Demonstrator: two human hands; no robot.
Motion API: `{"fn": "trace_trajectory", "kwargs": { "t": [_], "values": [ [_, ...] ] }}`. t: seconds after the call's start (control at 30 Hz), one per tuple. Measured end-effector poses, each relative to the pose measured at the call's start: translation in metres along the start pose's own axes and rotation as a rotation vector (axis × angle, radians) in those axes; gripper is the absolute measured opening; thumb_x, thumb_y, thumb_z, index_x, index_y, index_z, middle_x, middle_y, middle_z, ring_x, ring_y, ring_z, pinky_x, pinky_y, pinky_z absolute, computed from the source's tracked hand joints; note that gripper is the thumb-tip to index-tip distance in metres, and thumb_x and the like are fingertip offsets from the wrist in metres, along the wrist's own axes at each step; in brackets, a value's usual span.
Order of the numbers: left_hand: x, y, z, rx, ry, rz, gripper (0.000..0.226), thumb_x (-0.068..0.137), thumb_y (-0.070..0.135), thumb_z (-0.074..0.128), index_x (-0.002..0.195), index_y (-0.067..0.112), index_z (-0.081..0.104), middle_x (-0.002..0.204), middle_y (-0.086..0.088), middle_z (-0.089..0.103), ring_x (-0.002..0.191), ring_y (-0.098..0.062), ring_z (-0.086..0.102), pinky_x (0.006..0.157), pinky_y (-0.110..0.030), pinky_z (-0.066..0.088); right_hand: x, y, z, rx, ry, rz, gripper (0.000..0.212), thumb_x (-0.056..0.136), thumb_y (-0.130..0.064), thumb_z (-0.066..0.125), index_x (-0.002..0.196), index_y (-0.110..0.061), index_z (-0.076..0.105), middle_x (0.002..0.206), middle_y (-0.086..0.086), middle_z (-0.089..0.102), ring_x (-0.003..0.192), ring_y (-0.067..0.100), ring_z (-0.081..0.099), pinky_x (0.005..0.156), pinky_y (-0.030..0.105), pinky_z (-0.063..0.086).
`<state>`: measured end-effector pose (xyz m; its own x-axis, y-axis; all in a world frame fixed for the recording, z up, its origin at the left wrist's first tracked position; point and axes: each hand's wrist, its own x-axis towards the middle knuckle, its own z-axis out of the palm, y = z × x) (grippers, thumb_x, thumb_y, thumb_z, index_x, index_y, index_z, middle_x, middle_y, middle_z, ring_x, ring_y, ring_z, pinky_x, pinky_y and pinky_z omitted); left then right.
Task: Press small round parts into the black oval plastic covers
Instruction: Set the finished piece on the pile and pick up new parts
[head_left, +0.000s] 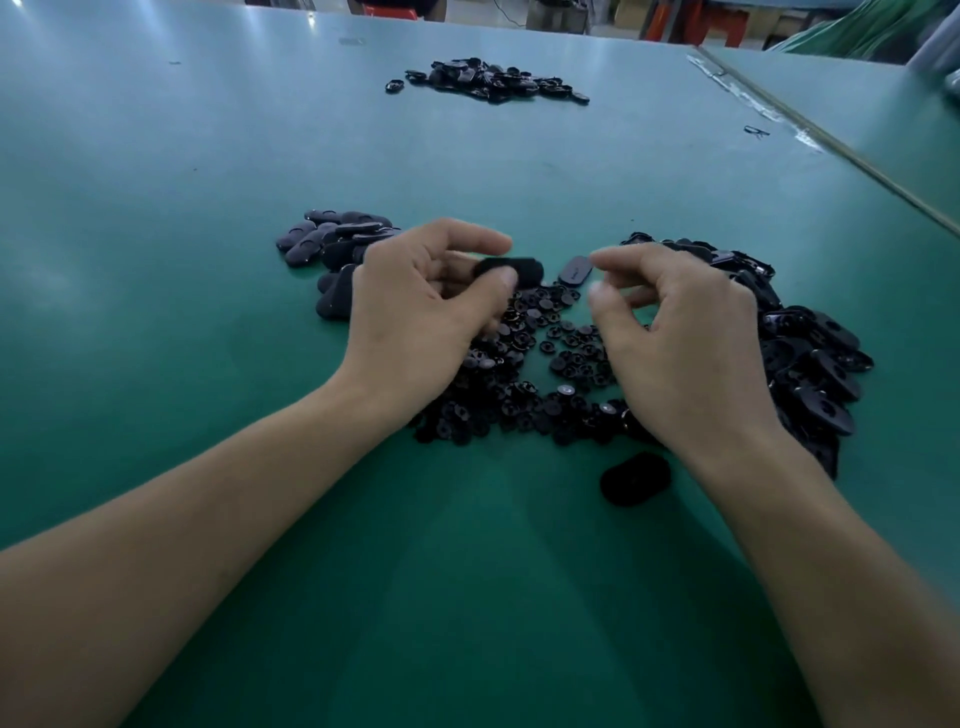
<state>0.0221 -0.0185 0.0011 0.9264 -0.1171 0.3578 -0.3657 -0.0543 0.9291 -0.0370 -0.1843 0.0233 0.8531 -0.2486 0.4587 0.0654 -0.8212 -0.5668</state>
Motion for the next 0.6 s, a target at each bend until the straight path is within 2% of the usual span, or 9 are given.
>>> {"fn": "trace_trajectory", "kwargs": {
  "t": [0.07,0.13,0.2,0.3,0.4,0.47,0.53,0.57,0.6],
  "values": [
    [0.004,-0.002,-0.003,-0.088,0.079,-0.049,0.019,0.09,0.001,0.069,0.093,0.019,0.07,0.067,0.003,0.07,0.058,-0.013,0.065,0.062,-0.026,0.057,-0.001,0.007,-0.002,-0.284,-0.021,0.048,0.038,0.098,-0.028,0.054,0.135,-0.02,0.058,0.131,0.005,0.058,0.123,0.026,0.048,0.103,0.034,0.035],
    [0.007,-0.002,-0.004,-0.198,0.142,-0.094,0.017,0.093,-0.002,0.064,0.095,0.015,0.068,0.071,0.001,0.069,0.059,-0.012,0.063,0.064,-0.025,0.056,-0.002,0.013,-0.004,-0.444,-0.084,0.148,0.047,0.099,-0.033,0.05,0.144,-0.021,0.047,0.142,0.007,0.045,0.131,0.031,0.034,0.106,0.044,0.028],
    [0.009,-0.001,-0.005,-0.291,0.192,-0.145,0.015,0.095,-0.003,0.061,0.098,0.011,0.066,0.079,-0.004,0.067,0.063,-0.01,0.063,0.066,-0.025,0.057,-0.002,0.017,-0.004,-0.494,-0.144,0.23,0.049,0.099,-0.038,0.044,0.145,-0.023,0.044,0.145,0.008,0.041,0.133,0.032,0.03,0.106,0.047,0.024],
    [0.013,0.001,-0.005,-0.397,0.26,-0.227,0.018,0.094,-0.005,0.061,0.107,0.008,0.062,0.098,-0.01,0.064,0.071,-0.008,0.063,0.071,-0.024,0.057,0.0,0.021,-0.006,-0.529,-0.189,0.274,0.045,0.098,-0.039,0.042,0.14,-0.025,0.05,0.143,0.007,0.044,0.13,0.033,0.031,0.103,0.048,0.026],
    [0.016,0.003,-0.005,-0.476,0.315,-0.286,0.036,0.093,-0.008,0.061,0.127,0.002,0.051,0.116,-0.014,0.058,0.076,-0.008,0.062,0.078,-0.024,0.058,0.001,0.022,-0.007,-0.524,-0.153,0.267,0.038,0.096,-0.037,0.047,0.13,-0.024,0.059,0.138,0.007,0.05,0.125,0.034,0.036,0.099,0.047,0.029],
    [0.017,0.003,-0.005,-0.483,0.333,-0.3,0.044,0.091,-0.011,0.062,0.13,0.003,0.046,0.104,-0.008,0.056,0.072,-0.006,0.059,0.087,-0.028,0.057,0.001,0.022,-0.007,-0.53,-0.131,0.253,0.03,0.096,-0.036,0.051,0.119,-0.024,0.065,0.132,0.007,0.054,0.121,0.035,0.039,0.097,0.046,0.03],
    [0.018,0.001,-0.007,-0.443,0.301,-0.299,0.033,0.088,-0.013,0.061,0.112,0.004,0.046,0.085,-0.001,0.046,0.078,-0.014,0.048,0.09,-0.029,0.051,0.001,0.022,-0.008,-0.532,-0.114,0.242,0.023,0.096,-0.034,0.052,0.109,-0.024,0.068,0.127,0.006,0.056,0.118,0.035,0.041,0.094,0.045,0.031],
    [0.018,-0.002,-0.008,-0.417,0.285,-0.301,0.029,0.087,-0.013,0.061,0.107,0.001,0.045,0.082,0.0,0.043,0.083,-0.018,0.044,0.09,-0.03,0.05,0.002,0.022,-0.008,-0.529,-0.104,0.24,0.021,0.096,-0.033,0.052,0.106,-0.024,0.068,0.125,0.006,0.057,0.117,0.035,0.042,0.093,0.045,0.031],
    [0.018,-0.004,-0.008,-0.391,0.277,-0.307,0.03,0.086,-0.012,0.062,0.112,-0.008,0.046,0.084,-0.001,0.043,0.087,-0.018,0.045,0.091,-0.03,0.051,0.002,0.022,-0.008,-0.525,-0.094,0.243,0.02,0.096,-0.033,0.052,0.103,-0.024,0.068,0.123,0.007,0.057,0.116,0.035,0.042,0.093,0.044,0.031]
  ]
}}
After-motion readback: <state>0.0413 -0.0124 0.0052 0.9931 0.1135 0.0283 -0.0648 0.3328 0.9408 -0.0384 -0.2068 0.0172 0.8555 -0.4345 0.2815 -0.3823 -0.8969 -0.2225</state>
